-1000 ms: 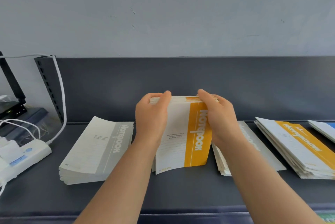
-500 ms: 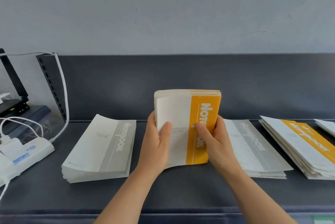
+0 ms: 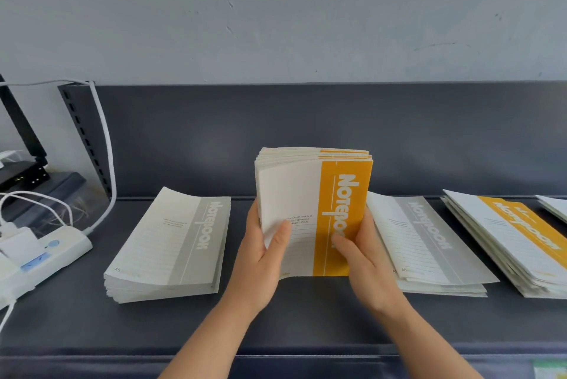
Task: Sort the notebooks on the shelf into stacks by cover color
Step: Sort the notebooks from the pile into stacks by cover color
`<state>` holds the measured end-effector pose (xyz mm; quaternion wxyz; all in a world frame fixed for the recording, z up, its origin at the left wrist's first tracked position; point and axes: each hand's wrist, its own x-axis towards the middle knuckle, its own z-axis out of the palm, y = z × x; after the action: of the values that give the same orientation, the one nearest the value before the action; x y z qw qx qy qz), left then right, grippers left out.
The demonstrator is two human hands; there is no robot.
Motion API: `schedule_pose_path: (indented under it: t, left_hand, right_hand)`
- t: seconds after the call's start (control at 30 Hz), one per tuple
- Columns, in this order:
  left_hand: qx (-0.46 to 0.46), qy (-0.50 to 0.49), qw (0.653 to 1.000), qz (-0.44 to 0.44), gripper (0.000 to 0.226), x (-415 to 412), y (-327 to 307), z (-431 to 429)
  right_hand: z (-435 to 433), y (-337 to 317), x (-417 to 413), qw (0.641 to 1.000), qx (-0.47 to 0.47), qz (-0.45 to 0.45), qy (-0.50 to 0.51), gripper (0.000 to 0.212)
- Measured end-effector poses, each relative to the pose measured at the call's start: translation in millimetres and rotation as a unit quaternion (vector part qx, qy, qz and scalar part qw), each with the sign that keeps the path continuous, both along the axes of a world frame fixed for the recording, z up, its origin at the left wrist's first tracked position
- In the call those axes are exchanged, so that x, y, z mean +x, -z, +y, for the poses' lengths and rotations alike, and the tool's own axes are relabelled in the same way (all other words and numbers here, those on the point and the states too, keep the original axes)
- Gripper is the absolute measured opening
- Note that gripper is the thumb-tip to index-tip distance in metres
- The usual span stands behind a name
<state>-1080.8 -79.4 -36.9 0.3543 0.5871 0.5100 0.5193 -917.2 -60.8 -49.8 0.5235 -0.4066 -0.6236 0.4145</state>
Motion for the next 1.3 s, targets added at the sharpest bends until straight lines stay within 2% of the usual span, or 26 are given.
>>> schedule_pose_path:
  t: [0.17,0.4,0.57,0.63,0.73,0.87,0.97,1.1,1.3]
  left_hand:
    - [-0.022,0.029,0.998,0.053,0.037,-4,9,-1]
    - [-0.018,-0.013,0.989,0.149,0.049,-10,16,5]
    - [-0.008,-0.008,0.992,0.125,0.052,-11,13,8]
    - [-0.012,0.011,0.996,0.092,0.055,-15,10,8]
    - [0.034,0.023,0.997,0.064,0.071,-13,-2,11]
    - [0.037,0.015,0.996,0.076,0.065,-3,-5,12]
    - [-0.009,0.003,0.990,0.143,0.057,-6,12,10]
    - [-0.023,-0.021,0.972,0.232,0.055,-11,20,9]
    - [-0.026,-0.034,0.974,0.223,0.041,-19,1,17]
  right_hand:
    - [5,12,-1,0.998,-0.029,-0.061,0.005,0.040]
    - [9,6,0,0.994,-0.031,-0.093,0.042,0.032]
    - [7,1,-1,0.996,-0.013,-0.077,0.042,0.032]
    - [8,2,1,0.997,-0.020,-0.061,0.038,0.040]
    - [8,-4,-1,0.999,0.000,-0.031,0.023,0.054]
    - [6,-9,-4,1.000,0.009,-0.021,0.012,0.052]
    - [6,-1,-4,0.997,-0.004,-0.065,0.031,0.039]
    - [4,3,-6,0.987,-0.028,-0.144,0.060,0.039]
    - [16,-6,3,0.982,-0.053,-0.170,0.071,0.039]
